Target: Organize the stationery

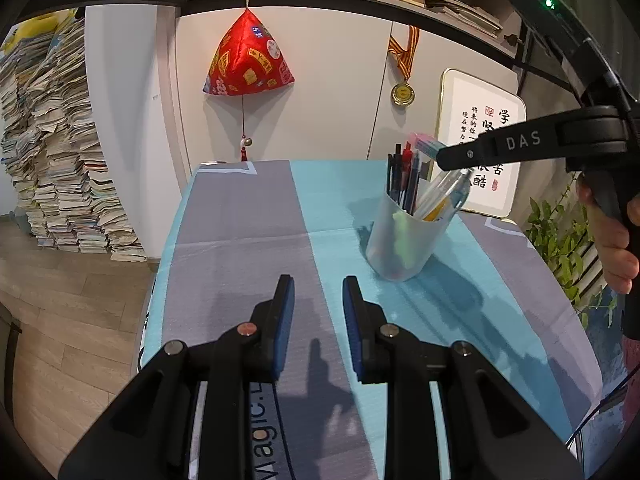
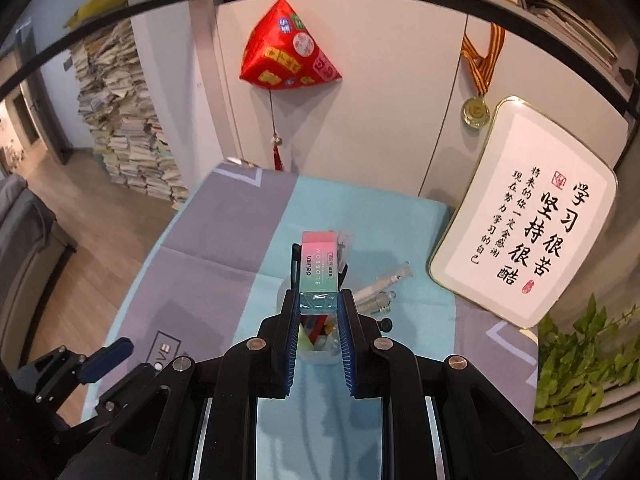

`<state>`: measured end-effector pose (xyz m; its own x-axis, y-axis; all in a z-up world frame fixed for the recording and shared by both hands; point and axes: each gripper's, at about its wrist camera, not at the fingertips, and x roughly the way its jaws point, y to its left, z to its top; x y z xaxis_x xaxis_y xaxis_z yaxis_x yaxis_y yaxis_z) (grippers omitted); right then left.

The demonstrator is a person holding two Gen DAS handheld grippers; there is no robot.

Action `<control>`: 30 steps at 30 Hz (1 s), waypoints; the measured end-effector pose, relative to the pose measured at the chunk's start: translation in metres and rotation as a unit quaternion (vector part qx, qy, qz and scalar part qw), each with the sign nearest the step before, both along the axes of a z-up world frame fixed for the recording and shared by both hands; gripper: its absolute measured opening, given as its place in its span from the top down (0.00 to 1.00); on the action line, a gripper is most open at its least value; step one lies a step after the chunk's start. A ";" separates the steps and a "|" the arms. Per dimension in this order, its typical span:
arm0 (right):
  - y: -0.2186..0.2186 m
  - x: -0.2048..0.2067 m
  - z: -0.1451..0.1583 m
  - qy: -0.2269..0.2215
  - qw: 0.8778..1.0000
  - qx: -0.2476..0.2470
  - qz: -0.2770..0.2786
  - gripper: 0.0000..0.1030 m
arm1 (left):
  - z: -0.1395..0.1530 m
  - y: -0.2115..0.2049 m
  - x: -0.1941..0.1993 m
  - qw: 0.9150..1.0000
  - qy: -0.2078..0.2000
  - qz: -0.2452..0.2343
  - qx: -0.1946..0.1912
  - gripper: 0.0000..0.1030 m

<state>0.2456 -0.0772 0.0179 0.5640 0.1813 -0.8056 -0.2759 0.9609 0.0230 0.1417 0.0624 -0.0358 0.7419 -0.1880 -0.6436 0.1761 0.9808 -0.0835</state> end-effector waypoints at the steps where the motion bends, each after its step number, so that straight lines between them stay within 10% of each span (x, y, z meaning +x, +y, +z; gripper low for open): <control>1: 0.000 0.001 -0.001 0.005 1.000 -0.001 0.000 0.81 | 0.000 0.002 0.001 1.000 0.001 0.001 -0.002 0.78; 30: -0.011 0.010 -0.018 0.069 0.997 0.018 -0.013 0.81 | -0.007 0.000 0.007 1.000 0.016 -0.005 -0.013 0.74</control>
<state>0.2557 -0.0887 0.0001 0.4530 0.1989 -0.8691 -0.2427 0.9655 0.0945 0.1488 0.0628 -0.0432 0.7191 -0.2129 -0.6615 0.1836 0.9763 -0.1147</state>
